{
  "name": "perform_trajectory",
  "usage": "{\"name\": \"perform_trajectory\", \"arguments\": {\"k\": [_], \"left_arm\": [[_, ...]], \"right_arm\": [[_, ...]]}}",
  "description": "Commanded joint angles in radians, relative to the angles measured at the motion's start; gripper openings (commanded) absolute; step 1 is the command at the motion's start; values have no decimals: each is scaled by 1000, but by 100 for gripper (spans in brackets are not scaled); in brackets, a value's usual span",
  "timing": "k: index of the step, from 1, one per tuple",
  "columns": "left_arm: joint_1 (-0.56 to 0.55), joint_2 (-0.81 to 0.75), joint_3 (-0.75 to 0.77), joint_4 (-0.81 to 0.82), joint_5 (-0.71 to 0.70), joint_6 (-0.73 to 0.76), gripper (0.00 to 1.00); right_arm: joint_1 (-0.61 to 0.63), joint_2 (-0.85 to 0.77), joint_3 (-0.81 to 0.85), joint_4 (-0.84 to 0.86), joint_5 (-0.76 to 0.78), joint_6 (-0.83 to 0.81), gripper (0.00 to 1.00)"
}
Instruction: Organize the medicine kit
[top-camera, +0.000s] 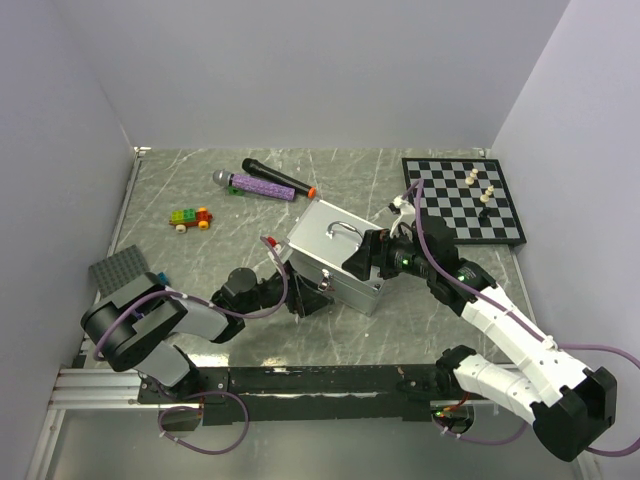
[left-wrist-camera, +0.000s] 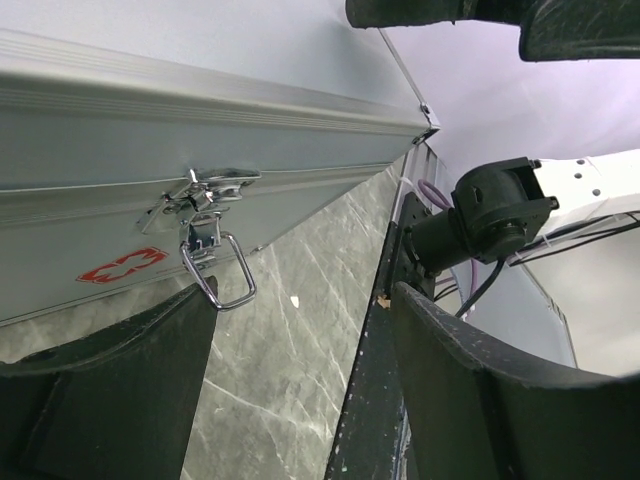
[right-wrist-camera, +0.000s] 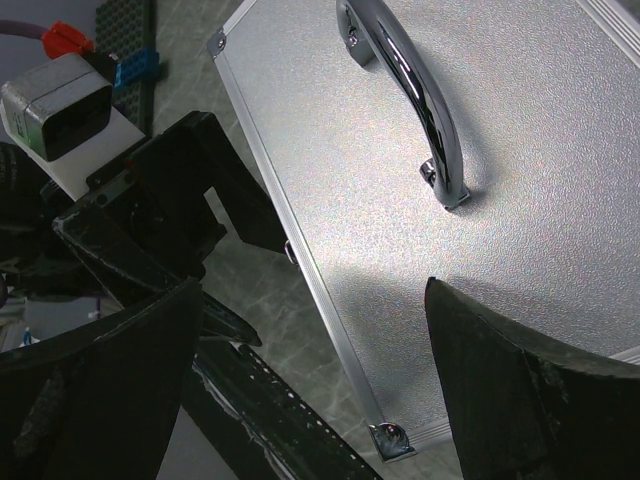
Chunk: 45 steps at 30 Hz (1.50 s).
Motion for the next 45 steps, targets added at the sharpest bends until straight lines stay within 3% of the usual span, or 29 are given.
{"name": "perform_trajectory", "arguments": {"k": [1, 14, 45], "left_arm": [[-9, -11, 9, 40, 23, -2, 74], [-10, -76, 24, 17, 2, 2, 75], [-10, -48, 76, 34, -76, 14, 77]], "right_arm": [[8, -26, 2, 7, 11, 3, 98], [8, -29, -3, 13, 9, 8, 98], [8, -38, -18, 17, 12, 12, 98]]}}
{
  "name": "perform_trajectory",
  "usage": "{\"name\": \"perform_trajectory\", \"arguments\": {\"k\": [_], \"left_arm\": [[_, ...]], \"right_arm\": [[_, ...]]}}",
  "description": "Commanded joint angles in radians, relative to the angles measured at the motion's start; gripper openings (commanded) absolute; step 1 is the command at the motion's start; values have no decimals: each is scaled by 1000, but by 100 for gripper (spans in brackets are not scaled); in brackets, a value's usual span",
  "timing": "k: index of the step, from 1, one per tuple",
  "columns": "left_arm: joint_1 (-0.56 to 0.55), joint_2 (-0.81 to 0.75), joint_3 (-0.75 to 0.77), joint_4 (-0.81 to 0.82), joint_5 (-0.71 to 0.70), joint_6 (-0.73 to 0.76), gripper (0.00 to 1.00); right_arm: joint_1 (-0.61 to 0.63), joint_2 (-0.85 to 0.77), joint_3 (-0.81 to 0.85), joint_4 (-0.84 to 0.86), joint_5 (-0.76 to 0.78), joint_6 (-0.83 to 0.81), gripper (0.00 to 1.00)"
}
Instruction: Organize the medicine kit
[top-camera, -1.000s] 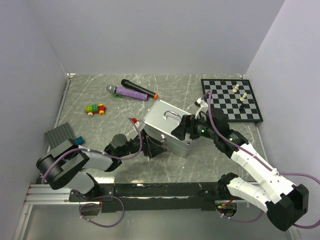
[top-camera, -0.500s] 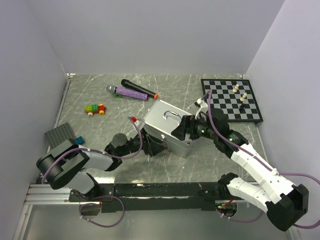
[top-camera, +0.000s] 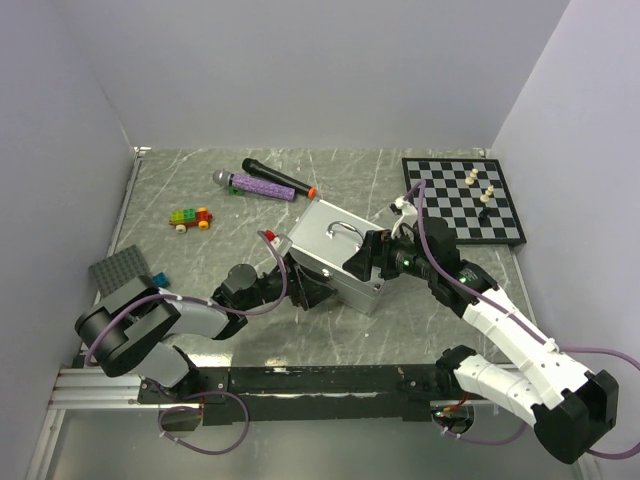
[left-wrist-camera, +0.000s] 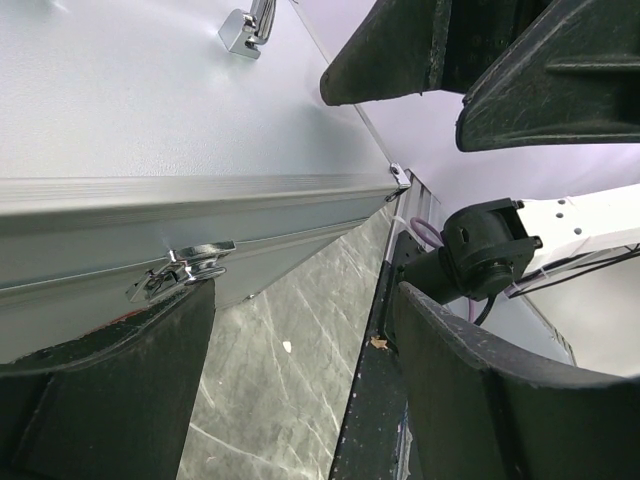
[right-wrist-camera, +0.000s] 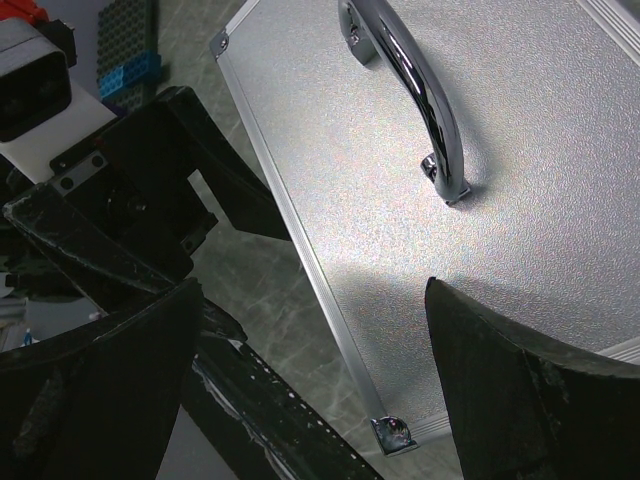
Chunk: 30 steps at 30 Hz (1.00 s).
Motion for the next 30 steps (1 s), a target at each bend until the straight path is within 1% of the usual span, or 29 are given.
{"name": "perform_trajectory", "arguments": {"k": [1, 8, 22, 30], "left_arm": [[-3, -13, 31, 43, -26, 15, 77], [-3, -15, 37, 43, -48, 25, 76], [-3, -43, 48, 37, -43, 28, 76], [-1, -18, 54, 31, -44, 28, 76]], "right_arm": [[8, -22, -13, 20, 9, 9, 98], [8, -22, -14, 21, 4, 9, 98], [8, -17, -25, 29, 0, 12, 98], [6, -22, -25, 29, 4, 11, 98]]}}
